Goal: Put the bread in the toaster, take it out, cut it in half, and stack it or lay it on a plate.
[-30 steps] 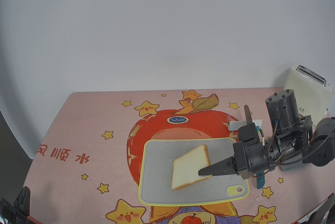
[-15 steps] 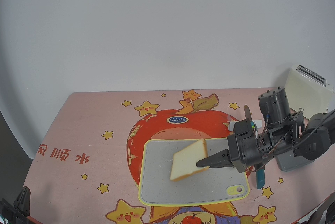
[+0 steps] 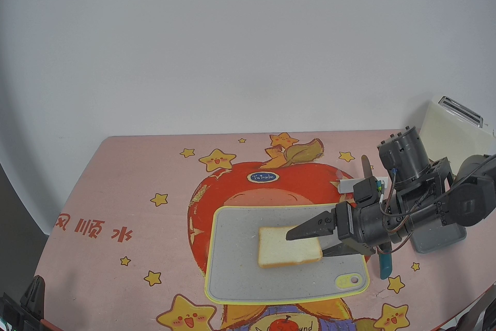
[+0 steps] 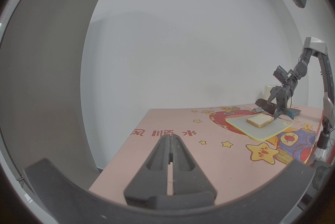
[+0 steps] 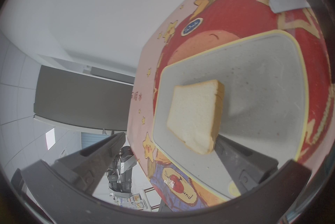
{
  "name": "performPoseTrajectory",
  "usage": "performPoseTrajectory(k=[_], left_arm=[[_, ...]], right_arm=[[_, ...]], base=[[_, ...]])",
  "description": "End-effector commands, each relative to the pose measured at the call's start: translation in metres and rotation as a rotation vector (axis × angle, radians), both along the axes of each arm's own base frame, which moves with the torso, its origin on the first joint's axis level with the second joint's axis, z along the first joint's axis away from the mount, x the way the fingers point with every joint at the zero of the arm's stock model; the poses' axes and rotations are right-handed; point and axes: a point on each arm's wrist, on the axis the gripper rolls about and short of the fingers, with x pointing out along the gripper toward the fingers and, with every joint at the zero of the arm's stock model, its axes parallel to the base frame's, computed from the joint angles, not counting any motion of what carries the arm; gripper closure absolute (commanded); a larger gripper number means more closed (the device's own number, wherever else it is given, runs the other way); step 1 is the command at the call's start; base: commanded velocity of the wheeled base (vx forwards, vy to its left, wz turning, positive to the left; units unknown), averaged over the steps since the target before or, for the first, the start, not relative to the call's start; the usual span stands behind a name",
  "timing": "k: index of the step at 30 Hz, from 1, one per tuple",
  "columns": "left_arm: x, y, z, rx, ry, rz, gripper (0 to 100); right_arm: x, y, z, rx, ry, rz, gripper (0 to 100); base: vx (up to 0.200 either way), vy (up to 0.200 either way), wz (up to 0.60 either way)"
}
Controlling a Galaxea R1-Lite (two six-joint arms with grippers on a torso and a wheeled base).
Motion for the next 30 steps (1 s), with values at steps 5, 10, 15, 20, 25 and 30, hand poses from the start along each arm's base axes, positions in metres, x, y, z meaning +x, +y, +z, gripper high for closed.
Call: performPoseTrajectory(k=[5, 10, 15, 20, 25, 30], left_arm=[[0.0, 0.0, -0.005, 0.0, 0.001, -0.002, 100], [0.0, 0.0, -0.005, 0.0, 0.001, -0.002, 100], [0.0, 0.0, -0.005, 0.0, 0.001, -0.002, 100], [0.0, 0.0, -0.005, 0.0, 0.001, -0.002, 100], [0.0, 0.0, -0.005, 0.0, 0.003, -0.003, 100], [0.0, 0.0, -0.005, 0.0, 0.001, -0.003, 100]], right_arm=[[-0.027, 0.008, 0.031, 0.023, -0.097, 0.043, 0], [-0.038, -0.002, 0.035, 0.037, -0.102, 0.048, 0], [-0.042, -0.005, 0.019, -0.005, -0.06, 0.046, 0], [-0.044, -0.005, 0.017, -0.014, -0.06, 0.044, 0], [-0.047, -0.005, 0.017, -0.011, -0.058, 0.055, 100], [-0.047, 0.004, 0.009, -0.032, -0.038, 0.076, 100]], base=[[0.0, 0.0, 0.0], [0.0, 0.0, 0.0], [0.0, 0.0, 0.0], [0.0, 0.0, 0.0], [0.0, 0.0, 0.0], [0.0, 0.0, 0.0]])
